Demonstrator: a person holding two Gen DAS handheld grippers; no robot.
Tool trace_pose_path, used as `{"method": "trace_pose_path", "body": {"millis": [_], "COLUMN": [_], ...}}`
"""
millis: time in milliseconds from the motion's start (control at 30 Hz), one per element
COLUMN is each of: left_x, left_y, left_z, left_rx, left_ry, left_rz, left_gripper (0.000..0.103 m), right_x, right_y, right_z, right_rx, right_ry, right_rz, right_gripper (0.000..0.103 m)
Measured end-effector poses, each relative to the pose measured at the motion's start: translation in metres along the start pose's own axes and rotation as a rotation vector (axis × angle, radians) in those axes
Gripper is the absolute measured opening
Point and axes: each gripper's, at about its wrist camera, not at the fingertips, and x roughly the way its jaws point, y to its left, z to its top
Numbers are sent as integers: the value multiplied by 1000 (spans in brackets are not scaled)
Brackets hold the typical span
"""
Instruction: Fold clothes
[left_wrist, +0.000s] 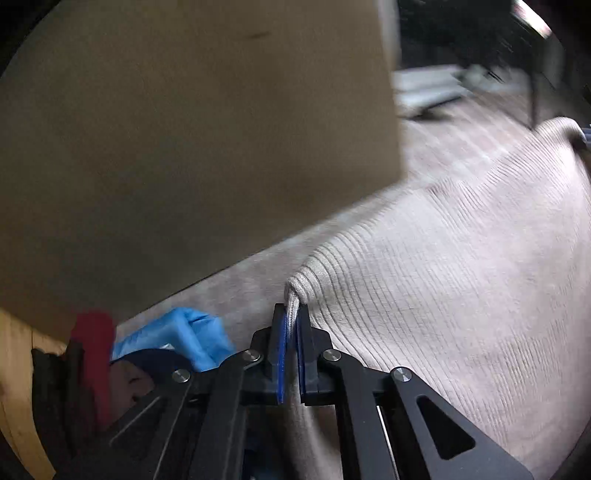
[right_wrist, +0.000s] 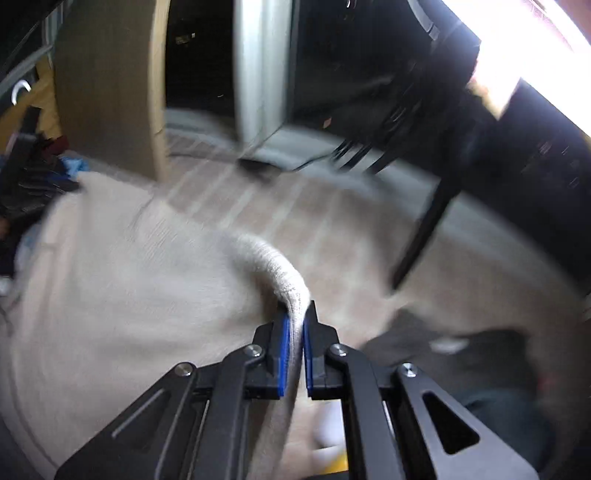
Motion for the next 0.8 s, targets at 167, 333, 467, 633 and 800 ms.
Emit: {"method": "trace_pose_path", "body": {"millis": [167, 333, 467, 633, 800], "left_x": [34, 14, -19, -76, -129], "left_y": [-5, -8, -1, -13, 2], "left_z": [-8, -9, -11, -35, -85], "left_rx": [17, 47, 18, 80, 70], "left_ry": [97, 72, 6, -49, -40], "left_rz": [28, 15, -4, -57, -120], "left_gripper": [6, 19, 20, 20, 23], "right_x": [45, 35, 1, -26, -87], "right_y": [8, 15, 4, 20, 24], "right_z": [-8, -6, 5, 8, -18], "right_rx": [-52, -58, -12, -6, 58], "right_ry": [131, 130, 37, -10, -59], "right_rz": [-51, -25, -60, 66, 209], "right_gripper": [11, 33, 40, 40, 40]}}
